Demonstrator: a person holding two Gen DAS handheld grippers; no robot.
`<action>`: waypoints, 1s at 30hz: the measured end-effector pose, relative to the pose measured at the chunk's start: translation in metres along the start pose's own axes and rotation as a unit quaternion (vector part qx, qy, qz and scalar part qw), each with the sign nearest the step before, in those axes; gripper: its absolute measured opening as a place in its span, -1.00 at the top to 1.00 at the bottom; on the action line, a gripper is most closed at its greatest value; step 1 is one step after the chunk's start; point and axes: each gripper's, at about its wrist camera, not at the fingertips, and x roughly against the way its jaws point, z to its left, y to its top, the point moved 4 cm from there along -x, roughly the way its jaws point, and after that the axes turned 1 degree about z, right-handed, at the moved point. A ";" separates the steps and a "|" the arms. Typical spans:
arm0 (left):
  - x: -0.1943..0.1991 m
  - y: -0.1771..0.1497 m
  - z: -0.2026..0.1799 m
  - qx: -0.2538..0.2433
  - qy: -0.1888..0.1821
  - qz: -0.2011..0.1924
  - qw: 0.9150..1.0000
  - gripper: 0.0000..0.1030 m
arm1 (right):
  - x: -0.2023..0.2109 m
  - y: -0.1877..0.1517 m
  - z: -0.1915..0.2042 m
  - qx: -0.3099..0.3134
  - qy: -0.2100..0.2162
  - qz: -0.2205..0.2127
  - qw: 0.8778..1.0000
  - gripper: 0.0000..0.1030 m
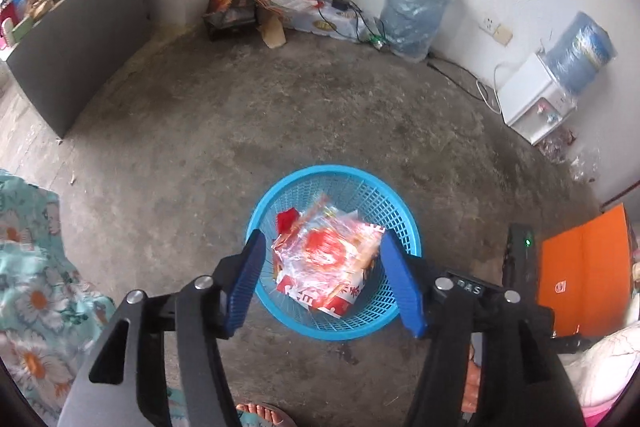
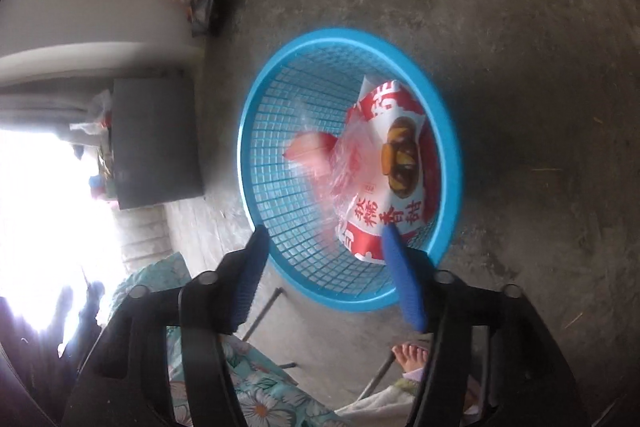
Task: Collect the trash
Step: 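Open both tools over the wastebasket to drop the clear bags, then move both tools back toward the white-blue box on the quilt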
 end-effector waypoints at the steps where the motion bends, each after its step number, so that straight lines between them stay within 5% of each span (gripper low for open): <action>1: 0.006 0.000 0.001 0.001 0.000 -0.003 1.000 -0.15 | 0.005 -0.002 -0.002 -0.001 0.001 -0.005 1.000 -0.16; 8: 0.071 -0.004 -0.002 -0.001 -0.020 -0.035 0.999 -0.22 | 0.046 -0.021 0.001 0.003 0.034 -0.038 0.999 -0.29; 18: 0.234 -0.040 0.016 -0.016 -0.012 -0.118 0.993 -0.46 | 0.110 -0.078 0.075 0.089 0.075 -0.045 0.992 -0.45; 30: 0.403 -0.167 0.129 0.100 0.068 -0.209 0.970 -0.62 | 0.128 -0.171 0.185 0.264 0.101 0.021 0.959 -0.54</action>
